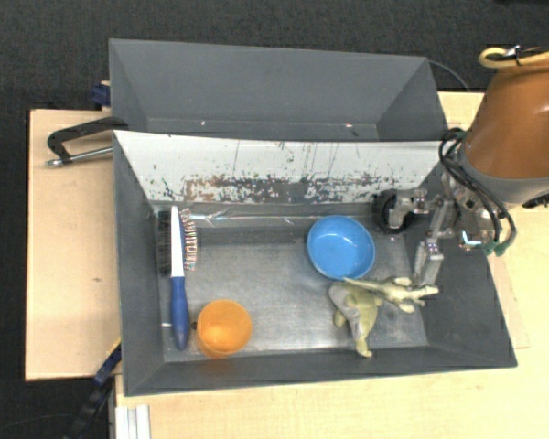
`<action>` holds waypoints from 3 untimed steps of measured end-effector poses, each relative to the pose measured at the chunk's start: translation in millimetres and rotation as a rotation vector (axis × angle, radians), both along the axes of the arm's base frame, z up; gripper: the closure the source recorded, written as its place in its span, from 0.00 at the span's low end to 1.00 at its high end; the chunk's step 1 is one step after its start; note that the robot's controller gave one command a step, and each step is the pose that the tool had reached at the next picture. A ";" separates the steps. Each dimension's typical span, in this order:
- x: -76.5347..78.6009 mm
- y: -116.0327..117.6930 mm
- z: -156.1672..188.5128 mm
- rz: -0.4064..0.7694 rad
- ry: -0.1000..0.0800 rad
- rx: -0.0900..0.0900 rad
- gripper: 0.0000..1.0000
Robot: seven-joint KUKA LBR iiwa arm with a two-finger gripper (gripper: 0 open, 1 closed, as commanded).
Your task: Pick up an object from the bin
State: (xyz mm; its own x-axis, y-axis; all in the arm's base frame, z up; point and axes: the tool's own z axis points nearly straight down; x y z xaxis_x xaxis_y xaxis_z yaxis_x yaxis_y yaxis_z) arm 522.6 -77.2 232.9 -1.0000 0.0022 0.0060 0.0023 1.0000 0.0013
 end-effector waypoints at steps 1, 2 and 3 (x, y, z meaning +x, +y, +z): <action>-3.7 47.5 -83.6 0.180 -0.001 0.003 0.00; 15.6 35.3 -160.1 0.155 0.005 0.003 0.00; 17.8 35.4 -154.3 0.157 -0.004 0.001 1.00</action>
Offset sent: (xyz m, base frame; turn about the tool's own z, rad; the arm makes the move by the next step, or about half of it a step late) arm -0.0029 0.0448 -0.0811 -0.1783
